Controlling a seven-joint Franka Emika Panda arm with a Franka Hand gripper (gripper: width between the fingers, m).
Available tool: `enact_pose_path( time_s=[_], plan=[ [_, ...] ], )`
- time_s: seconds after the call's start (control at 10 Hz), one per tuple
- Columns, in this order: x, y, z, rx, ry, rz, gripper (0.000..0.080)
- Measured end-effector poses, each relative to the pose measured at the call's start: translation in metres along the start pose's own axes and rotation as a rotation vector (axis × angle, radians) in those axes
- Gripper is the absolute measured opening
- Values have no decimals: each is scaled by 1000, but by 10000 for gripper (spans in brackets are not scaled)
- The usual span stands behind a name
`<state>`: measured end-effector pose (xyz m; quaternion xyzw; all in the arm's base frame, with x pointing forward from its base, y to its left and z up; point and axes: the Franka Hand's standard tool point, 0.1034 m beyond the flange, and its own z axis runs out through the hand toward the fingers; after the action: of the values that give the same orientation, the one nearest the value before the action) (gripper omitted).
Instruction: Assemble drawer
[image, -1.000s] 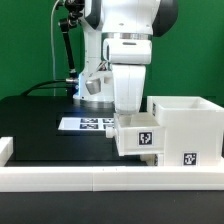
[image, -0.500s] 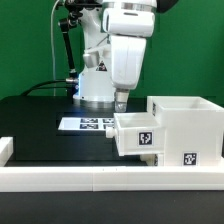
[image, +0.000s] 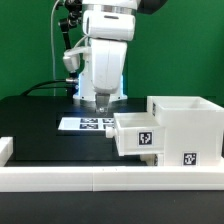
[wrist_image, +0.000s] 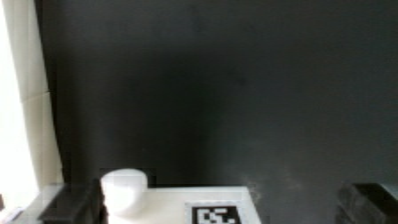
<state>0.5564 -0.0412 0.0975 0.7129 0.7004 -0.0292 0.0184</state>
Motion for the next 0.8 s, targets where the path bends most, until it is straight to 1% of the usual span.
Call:
enact_pose_path(
  time_s=[0.1, 0.2, 0.3, 0.4, 0.6, 0.7, 0.8],
  plan=[
    [-1, 0, 2, 4, 9, -16, 649],
    [-7, 2, 11, 14, 73, -42, 649],
    [-14, 7, 16, 20, 121, -40, 649],
    [-18, 14, 18, 25, 172, -62, 649],
    [-21, 25, 24, 26, 244, -60, 649],
    [-23, 27, 27, 40, 282, -56, 649],
    [-23, 32, 29, 36, 286, -54, 649]
  ],
)
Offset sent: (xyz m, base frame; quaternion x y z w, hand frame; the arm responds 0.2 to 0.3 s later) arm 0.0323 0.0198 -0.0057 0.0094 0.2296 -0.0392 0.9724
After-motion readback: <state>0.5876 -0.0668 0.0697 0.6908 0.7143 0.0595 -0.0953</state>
